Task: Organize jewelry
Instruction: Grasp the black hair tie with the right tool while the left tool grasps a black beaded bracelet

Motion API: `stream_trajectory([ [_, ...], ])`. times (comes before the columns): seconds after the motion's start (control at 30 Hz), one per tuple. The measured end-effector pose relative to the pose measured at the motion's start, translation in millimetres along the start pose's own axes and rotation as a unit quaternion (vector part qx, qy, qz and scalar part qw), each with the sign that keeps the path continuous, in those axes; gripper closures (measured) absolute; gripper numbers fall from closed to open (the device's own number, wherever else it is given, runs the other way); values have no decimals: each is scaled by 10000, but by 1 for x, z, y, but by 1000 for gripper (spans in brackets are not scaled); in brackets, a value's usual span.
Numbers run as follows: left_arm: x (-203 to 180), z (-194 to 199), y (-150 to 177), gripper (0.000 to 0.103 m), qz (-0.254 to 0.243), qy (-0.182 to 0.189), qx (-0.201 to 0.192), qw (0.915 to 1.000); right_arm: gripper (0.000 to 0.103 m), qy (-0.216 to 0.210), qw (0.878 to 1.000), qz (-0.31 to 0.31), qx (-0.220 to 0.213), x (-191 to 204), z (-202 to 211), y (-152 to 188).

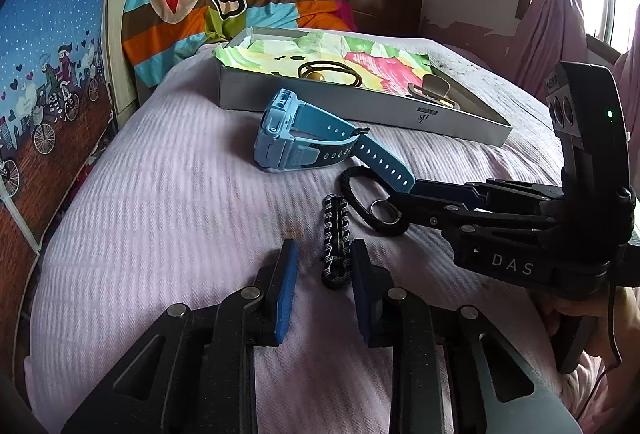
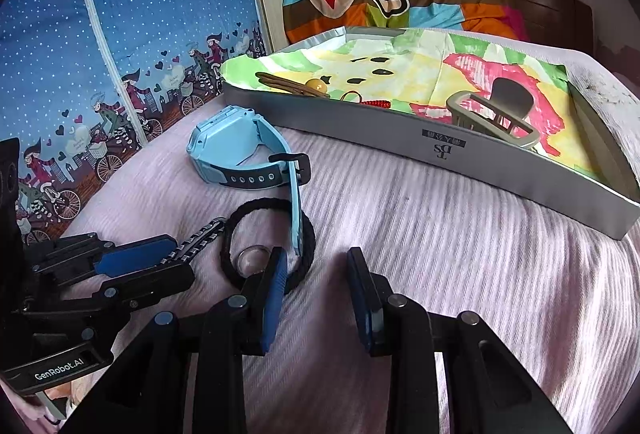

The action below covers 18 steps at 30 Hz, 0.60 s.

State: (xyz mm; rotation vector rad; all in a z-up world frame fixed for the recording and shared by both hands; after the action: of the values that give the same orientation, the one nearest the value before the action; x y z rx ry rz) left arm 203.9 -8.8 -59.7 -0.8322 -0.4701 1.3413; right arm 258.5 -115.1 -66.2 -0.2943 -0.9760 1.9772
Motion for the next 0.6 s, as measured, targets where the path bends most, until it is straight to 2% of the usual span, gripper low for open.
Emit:
stream_trajectory([
  [0.23,2,2,3,91,87,88,-41,9999,77,-3,10000,27,32,3,-1,1],
  [0.6,2,4,4,91,120,164,-68,9998,78,-234,9995,-24,210,3,-6,0],
])
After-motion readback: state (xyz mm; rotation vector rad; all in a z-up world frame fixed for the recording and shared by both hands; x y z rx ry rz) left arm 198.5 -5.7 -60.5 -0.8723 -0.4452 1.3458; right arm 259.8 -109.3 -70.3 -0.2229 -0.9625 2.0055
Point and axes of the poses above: each gripper's, at about its wrist camera, not at the fingertips, and z roughly against the way its jaws point, x to its left, y to its underside, the point moved 1 cm from there along -z, roughly the way its jaws point, and after that the axes turned 1 degree about -x, right-handed, at the moved point
